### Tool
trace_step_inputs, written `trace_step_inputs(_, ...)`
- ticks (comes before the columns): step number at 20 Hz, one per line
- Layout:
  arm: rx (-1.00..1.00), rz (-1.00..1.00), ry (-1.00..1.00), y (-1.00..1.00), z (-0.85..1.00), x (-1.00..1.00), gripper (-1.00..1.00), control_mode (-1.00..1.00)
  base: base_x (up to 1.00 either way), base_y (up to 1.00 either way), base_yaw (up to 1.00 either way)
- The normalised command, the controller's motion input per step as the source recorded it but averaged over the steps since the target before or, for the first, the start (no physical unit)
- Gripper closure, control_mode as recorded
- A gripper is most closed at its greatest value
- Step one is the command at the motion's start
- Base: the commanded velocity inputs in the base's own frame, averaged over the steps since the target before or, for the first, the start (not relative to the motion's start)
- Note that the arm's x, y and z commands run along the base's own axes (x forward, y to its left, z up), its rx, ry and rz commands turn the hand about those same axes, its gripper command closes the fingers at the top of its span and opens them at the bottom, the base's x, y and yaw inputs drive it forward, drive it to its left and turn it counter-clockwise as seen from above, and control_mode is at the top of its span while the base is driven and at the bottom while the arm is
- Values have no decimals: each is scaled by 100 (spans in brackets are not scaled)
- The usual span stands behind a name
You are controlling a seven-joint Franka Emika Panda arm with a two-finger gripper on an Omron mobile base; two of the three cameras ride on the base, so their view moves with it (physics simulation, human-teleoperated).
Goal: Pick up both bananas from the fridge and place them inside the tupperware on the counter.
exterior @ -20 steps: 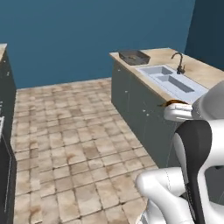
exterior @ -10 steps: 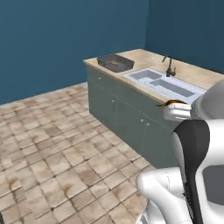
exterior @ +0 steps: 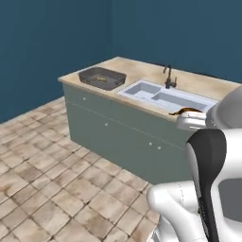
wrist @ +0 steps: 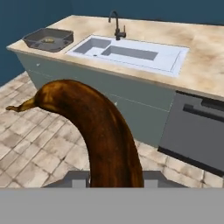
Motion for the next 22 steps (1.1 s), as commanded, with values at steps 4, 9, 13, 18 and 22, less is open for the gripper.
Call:
trace_step_inputs(4,0,0,0,0,0,0,100,100,100,100,-42)
trace_step_inputs(9,0,0,0,0,0,0,100,100,100,100,-33)
trace_step_inputs(13,0,0,0,0,0,0,100,100,100,100,-30)
trace_step_inputs(18,0,0,0,0,0,0,100,100,100,100,-33)
trace_step_inputs(22,0,0,0,0,0,0,100,100,100,100,-34)
